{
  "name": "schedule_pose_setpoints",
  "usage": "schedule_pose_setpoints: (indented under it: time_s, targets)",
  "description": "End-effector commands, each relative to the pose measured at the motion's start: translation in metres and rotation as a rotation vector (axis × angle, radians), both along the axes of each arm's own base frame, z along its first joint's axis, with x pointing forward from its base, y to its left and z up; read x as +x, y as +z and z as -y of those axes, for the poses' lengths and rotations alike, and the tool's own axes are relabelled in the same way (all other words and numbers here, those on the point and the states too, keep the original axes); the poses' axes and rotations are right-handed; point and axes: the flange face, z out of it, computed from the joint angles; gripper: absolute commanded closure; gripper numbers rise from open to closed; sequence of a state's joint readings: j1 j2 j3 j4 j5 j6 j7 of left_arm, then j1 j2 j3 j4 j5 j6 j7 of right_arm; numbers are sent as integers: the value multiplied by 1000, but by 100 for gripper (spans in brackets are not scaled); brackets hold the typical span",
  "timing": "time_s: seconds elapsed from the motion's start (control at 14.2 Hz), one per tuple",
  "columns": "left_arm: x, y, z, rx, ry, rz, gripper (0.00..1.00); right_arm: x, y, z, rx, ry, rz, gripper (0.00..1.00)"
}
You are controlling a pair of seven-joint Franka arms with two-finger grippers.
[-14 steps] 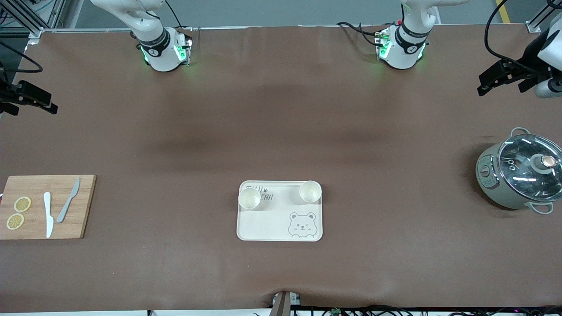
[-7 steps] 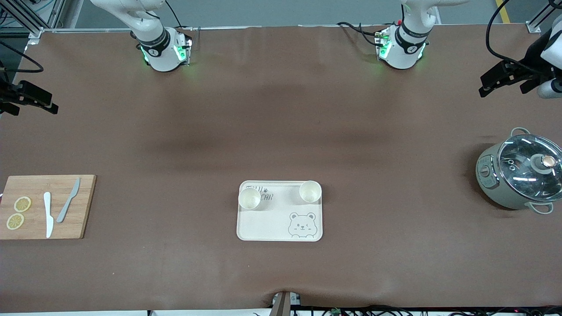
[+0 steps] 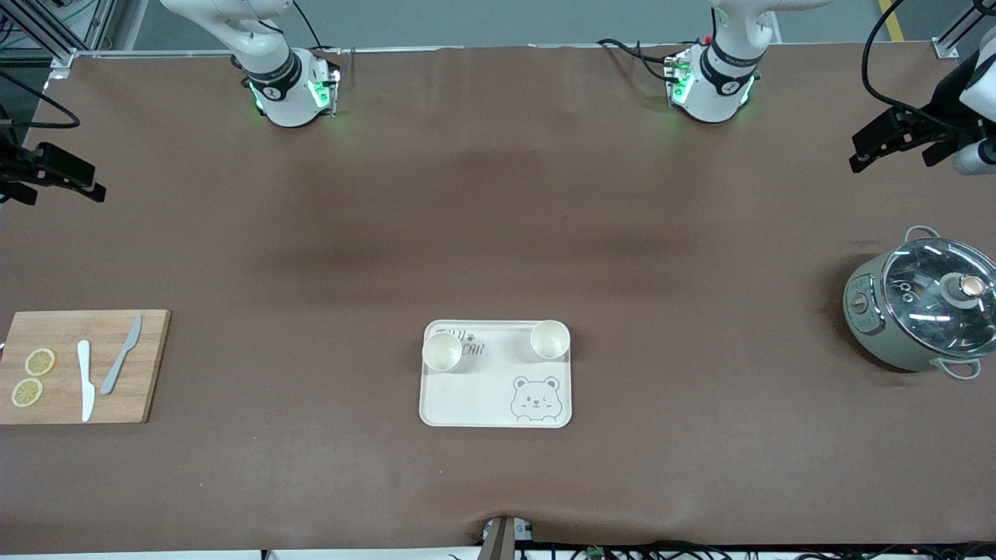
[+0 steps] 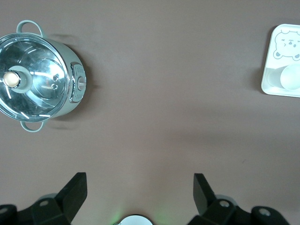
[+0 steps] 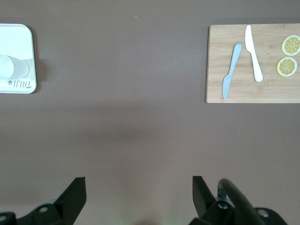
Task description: Place white IKEA cup upright on tray with both arms
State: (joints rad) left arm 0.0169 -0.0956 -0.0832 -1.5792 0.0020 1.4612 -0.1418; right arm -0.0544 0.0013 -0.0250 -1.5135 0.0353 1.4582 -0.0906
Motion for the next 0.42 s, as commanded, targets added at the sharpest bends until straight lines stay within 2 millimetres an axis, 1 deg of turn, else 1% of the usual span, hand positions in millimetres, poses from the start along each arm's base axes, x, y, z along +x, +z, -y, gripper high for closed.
schedule_pose_setpoints:
  time_s: [0.0, 0.35]
  targets:
    - [3, 4, 0, -10, -6, 3, 0, -2, 3, -3, -13, -7, -3, 0]
    - [3, 3, 1, -9, -6, -3, 0, -2, 2, -2, -13, -8, -6, 0]
